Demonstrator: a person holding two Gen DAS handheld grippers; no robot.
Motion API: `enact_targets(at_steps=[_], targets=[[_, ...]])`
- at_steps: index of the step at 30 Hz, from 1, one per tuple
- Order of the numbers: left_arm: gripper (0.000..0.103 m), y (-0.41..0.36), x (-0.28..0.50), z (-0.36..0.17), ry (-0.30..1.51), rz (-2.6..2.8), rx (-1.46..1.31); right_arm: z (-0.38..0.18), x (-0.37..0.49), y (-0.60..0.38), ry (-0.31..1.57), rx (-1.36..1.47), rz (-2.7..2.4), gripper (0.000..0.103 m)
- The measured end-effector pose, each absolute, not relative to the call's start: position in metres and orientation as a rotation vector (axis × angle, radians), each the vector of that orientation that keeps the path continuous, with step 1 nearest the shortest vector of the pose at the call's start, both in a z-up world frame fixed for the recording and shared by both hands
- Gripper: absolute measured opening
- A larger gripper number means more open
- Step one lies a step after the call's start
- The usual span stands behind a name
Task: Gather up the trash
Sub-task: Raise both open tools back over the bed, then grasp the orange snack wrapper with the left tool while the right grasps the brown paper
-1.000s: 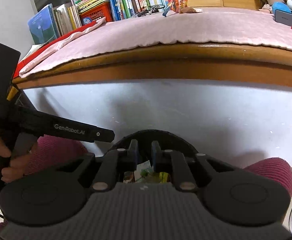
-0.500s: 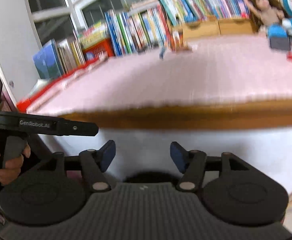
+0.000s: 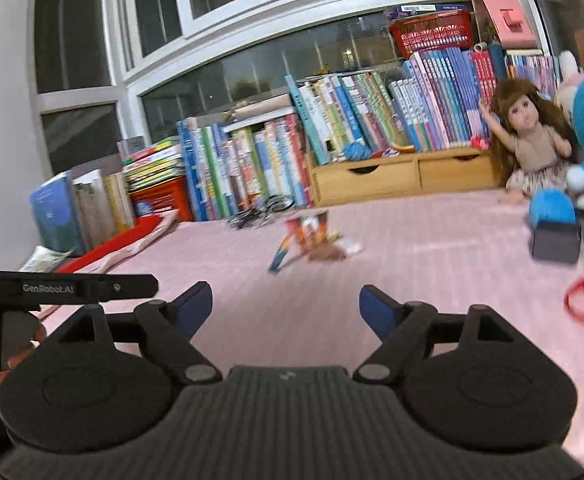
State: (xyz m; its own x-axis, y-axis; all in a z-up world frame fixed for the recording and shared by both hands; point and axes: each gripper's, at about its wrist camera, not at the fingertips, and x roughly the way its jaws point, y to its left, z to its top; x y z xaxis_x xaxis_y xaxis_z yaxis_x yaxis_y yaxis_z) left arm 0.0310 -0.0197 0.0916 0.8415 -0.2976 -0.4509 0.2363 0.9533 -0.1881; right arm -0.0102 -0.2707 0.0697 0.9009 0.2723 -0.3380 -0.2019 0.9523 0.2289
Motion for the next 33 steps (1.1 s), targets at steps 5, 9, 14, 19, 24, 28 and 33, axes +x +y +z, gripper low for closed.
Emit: enact_targets(at_steps=[5,9,14,19,24,28,33], targets=[[0.086,-0.038,0.097,0.088,0.503,-0.261,-0.138,0.067,0.057,-0.29,0.463,0.302,0.202,0.088],[0.086,-0.055,0.144,0.077,0.516,-0.217,-0.15,0.052,0.101,-0.294,0.523,0.313,0.141,0.088],[0.086,-0.067,0.191,0.063,0.534,-0.231,-0.265,0.032,0.127,-0.28,0.562,0.172,0.143,0.088],[0.088,-0.088,0.218,0.054,0.454,-0.267,-0.195,0.021,0.142,-0.264,0.587,0.065,0.203,0.088],[0.089,-0.12,0.241,0.04,0.444,-0.26,-0.066,0.017,0.159,-0.261,0.6,0.023,0.233,0.088],[0.054,-0.131,0.261,0.029,0.528,-0.285,-0.064,0.015,0.169,-0.26,0.608,0.001,0.251,0.089],[0.008,-0.114,0.269,0.028,0.569,-0.243,-0.143,0.013,0.188,-0.256,0.608,-0.014,0.277,0.094]])
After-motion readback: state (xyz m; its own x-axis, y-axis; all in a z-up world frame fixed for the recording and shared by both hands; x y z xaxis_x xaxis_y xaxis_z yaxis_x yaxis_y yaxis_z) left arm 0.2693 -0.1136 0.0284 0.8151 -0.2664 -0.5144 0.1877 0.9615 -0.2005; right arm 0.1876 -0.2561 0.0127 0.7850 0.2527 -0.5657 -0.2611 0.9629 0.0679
